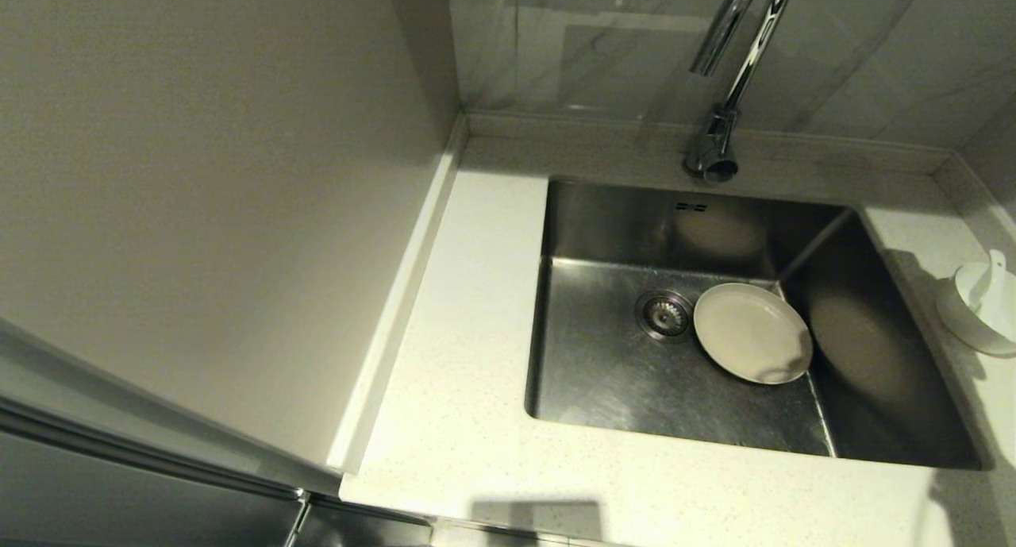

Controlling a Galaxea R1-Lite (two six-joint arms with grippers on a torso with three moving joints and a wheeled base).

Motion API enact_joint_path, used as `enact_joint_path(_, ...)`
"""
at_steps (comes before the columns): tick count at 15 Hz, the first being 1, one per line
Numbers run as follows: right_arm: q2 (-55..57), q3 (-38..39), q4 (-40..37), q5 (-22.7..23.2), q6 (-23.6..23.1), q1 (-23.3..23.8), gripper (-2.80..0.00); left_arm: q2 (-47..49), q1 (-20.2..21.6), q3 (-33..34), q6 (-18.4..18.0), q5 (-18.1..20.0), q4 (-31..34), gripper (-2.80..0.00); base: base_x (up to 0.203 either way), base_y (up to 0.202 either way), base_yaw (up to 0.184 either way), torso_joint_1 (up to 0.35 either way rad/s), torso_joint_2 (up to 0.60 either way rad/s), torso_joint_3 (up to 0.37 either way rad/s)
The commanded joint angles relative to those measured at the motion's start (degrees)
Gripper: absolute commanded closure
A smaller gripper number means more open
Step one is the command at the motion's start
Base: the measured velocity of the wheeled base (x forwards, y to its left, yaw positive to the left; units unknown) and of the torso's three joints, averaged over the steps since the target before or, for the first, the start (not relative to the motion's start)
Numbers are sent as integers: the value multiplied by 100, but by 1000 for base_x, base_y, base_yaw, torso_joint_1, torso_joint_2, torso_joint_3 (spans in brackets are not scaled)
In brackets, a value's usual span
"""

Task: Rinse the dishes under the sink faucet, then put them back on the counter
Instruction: Put a spoon into the sink

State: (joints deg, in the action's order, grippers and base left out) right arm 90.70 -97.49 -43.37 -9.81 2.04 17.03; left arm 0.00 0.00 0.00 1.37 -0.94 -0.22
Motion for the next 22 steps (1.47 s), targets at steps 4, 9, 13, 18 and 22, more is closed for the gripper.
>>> enact_joint_path(4, 244, 239, -17, -4, 618, 222, -280, -18, 0, 0, 4, -3, -4, 0, 0, 0, 0, 0, 0, 0)
enact_joint_path(9, 781, 210, 268, -4, 922, 371, -280, -18, 0, 0, 4, -3, -4, 0, 0, 0, 0, 0, 0, 0)
enact_joint_path(13, 1398, 155, 1150, -63, 861, 546, -280, -18, 0, 0, 4, -3, -4, 0, 0, 0, 0, 0, 0, 0)
enact_joint_path(18, 1915, -350, 1199, -179, 859, 721, -280, -18, 0, 0, 4, -3, -4, 0, 0, 0, 0, 0, 0, 0)
enact_joint_path(22, 1960, -335, 1200, -179, 859, 852, -280, -18, 0, 0, 4, -3, -4, 0, 0, 0, 0, 0, 0, 0)
